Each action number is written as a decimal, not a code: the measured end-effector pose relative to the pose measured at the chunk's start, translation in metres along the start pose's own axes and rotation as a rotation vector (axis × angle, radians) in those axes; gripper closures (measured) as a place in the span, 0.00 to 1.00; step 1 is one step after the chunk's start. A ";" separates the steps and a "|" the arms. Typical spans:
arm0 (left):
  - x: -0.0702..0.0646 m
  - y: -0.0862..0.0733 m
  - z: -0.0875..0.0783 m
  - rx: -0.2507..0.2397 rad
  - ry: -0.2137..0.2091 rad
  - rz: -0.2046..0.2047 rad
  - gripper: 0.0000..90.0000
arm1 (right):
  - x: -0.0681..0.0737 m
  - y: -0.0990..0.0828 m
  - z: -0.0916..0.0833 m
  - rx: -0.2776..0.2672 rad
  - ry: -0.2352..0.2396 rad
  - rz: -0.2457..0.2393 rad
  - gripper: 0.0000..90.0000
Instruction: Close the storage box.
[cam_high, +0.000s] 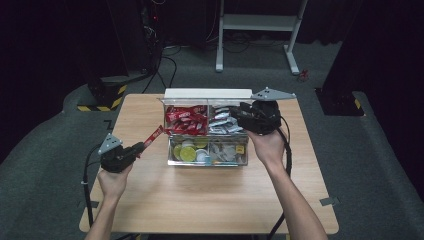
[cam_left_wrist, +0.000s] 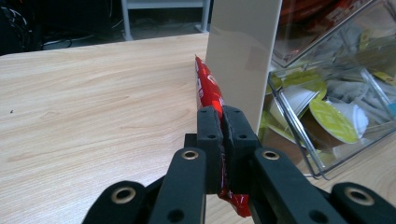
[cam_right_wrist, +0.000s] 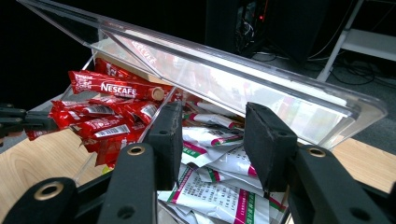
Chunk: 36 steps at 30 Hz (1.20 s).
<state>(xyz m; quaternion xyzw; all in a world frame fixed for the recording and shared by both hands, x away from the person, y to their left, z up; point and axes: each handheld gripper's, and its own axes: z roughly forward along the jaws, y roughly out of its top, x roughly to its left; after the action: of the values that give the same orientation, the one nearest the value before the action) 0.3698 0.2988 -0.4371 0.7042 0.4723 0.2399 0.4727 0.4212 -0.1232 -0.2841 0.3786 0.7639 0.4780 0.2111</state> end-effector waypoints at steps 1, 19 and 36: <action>-0.001 -0.002 0.002 0.003 0.000 -0.004 0.96 | 0.000 0.000 0.000 -0.001 0.001 -0.001 0.64; 0.001 -0.021 0.031 0.046 0.029 -0.044 0.96 | -0.001 0.000 0.000 -0.002 0.003 0.003 0.64; 0.000 -0.036 0.055 0.084 0.041 -0.056 0.96 | -0.001 0.000 0.000 0.000 0.006 0.008 0.64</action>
<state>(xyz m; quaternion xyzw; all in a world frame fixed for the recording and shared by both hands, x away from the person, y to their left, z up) 0.3975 0.2781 -0.4934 0.7049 0.5110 0.2209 0.4395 0.4211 -0.1240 -0.2843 0.3802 0.7632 0.4797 0.2070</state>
